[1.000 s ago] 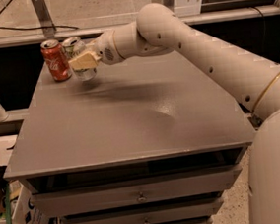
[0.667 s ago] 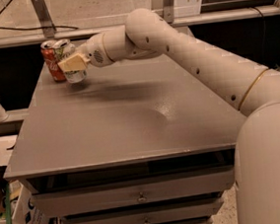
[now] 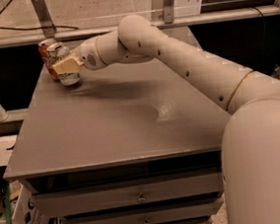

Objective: Move 7up can near coke can

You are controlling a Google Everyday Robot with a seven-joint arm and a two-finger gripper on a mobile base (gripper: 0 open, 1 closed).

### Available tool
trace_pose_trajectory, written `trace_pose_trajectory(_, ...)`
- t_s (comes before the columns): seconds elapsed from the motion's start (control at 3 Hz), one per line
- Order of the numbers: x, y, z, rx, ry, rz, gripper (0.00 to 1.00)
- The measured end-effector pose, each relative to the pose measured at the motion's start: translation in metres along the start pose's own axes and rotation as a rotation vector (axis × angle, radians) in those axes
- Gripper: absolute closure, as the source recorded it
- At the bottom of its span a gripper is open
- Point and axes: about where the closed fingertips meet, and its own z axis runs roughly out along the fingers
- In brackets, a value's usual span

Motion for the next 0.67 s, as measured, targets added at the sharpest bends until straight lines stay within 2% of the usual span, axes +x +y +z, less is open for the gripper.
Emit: trace_pose_trajectory(0.67, 0.0141, -0.0079, -0.0077, -0.008, 0.016, -0.032, 0.37)
